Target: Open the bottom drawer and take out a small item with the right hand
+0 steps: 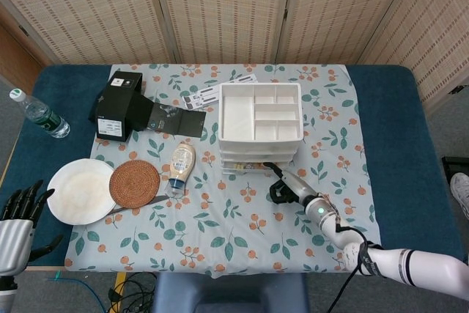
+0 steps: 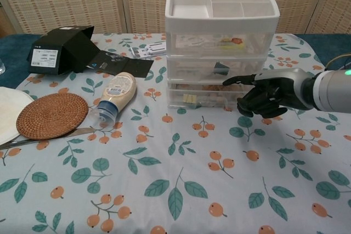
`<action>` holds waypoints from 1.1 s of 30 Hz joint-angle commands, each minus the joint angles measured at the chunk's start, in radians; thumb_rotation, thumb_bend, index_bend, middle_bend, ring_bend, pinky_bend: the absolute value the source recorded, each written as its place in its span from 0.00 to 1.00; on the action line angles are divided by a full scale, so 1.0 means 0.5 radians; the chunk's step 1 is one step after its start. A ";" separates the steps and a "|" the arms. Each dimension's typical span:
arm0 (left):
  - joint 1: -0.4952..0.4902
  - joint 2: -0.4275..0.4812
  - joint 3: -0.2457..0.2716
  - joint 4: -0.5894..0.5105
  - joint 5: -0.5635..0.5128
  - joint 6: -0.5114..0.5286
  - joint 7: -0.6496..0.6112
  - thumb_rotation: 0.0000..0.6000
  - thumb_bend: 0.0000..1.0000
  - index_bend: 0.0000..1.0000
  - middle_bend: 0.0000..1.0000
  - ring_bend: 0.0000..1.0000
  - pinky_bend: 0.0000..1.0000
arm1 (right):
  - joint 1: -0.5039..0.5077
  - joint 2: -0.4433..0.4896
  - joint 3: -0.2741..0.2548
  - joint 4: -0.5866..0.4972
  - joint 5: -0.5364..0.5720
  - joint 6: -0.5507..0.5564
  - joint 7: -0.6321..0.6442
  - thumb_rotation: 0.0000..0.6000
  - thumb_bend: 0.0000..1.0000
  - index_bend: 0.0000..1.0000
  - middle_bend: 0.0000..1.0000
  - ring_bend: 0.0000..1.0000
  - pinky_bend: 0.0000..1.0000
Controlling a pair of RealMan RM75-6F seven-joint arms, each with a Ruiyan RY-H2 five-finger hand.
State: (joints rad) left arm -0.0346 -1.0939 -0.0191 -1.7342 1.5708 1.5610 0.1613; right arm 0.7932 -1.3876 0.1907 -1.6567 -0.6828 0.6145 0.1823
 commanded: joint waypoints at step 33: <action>0.002 -0.014 0.008 0.010 0.004 -0.002 -0.003 1.00 0.18 0.13 0.04 0.08 0.07 | -0.065 0.139 -0.151 -0.291 -0.086 -0.049 -0.007 1.00 0.70 0.17 0.75 1.00 1.00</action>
State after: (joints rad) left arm -0.0337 -1.1010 -0.0154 -1.7292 1.5730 1.5600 0.1597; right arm 0.7643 -1.3219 0.1187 -1.7979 -0.7217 0.5909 0.1766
